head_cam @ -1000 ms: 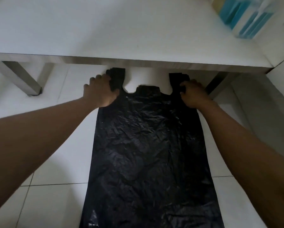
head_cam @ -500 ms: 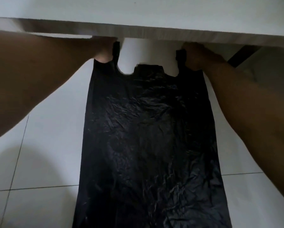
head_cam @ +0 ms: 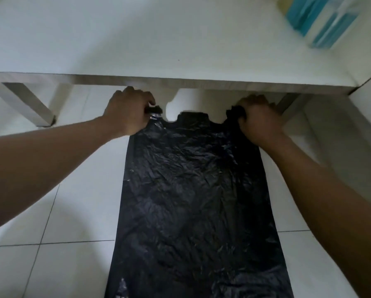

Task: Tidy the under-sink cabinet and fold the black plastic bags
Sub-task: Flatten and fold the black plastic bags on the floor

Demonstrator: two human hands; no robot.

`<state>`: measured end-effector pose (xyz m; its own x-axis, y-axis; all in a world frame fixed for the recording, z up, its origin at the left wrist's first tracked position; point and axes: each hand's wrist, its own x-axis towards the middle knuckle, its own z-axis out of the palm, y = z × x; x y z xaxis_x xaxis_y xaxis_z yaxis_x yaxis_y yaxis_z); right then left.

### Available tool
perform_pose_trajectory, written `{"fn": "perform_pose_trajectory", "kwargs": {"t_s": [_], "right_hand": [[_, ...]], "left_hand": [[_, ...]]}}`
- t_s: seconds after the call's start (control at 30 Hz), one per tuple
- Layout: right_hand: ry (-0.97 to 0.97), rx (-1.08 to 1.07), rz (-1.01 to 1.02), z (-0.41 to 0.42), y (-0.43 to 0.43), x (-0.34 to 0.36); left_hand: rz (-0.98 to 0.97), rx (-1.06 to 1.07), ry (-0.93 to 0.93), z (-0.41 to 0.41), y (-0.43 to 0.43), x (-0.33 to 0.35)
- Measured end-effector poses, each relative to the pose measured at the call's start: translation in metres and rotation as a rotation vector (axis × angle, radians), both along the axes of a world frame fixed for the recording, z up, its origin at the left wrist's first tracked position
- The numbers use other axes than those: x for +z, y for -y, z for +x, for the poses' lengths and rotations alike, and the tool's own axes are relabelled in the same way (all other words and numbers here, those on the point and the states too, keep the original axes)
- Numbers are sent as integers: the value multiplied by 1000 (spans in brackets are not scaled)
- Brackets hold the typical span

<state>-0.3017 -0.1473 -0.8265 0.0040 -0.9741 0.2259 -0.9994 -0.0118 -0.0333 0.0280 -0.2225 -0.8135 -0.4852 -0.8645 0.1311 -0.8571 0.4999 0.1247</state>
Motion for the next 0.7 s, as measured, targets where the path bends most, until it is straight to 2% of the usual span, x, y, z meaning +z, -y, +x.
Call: {"fn": "perform_pose_trajectory", "kwargs": {"t_s": [0.1,0.27,0.33,0.43,0.5,0.6,0.7], "right_hand": [[67,88,33,6,-46,-8],[66,112,426,14,-79,-10],[202,94,370,11,-75,-6],[416,74,101,2,-52,-1],[407,51,79,-8,-29,0],[236,-3,413,-21,5,-4],[174,-2,736,-21,22,-5]], "left_hand": [[21,-73,106,9,-44,1],[242,-171,250,12,-77,-11],[267,-144,112,11,-73,-11],[196,-13,-186,6,-50,-6],[157,99,-210,2,-29,-4],[337,183,-14,0,4,-11],[584,126,85,-6,20,-18]]}}
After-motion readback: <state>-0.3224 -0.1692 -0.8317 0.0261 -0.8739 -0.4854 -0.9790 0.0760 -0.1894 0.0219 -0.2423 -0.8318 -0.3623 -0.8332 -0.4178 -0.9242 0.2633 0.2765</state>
